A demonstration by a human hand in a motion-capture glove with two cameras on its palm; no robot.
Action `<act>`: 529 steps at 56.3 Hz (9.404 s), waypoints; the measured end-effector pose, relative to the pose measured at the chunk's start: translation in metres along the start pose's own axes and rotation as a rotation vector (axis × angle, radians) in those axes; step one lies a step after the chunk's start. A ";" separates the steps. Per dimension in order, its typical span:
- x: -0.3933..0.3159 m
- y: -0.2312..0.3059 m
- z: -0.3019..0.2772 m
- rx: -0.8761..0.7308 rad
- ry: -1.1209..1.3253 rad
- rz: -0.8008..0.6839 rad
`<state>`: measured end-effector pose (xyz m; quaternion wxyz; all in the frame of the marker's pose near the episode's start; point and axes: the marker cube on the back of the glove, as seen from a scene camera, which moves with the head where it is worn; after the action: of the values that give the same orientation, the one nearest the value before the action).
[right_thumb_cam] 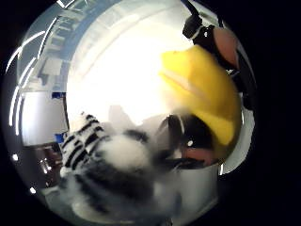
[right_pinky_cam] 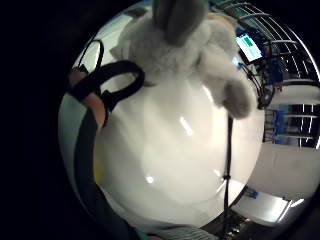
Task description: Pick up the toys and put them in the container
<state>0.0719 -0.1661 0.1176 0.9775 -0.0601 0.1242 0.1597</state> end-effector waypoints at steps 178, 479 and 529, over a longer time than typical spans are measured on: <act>-0.104 0.053 -0.018 -0.179 -0.001 -0.477; -0.081 -0.208 -0.246 0.172 -0.209 -0.274; -0.131 -0.206 -0.203 -0.062 -0.060 -0.367</act>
<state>-0.0262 -0.4307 -0.0273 0.9912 -0.1068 0.0768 -0.0158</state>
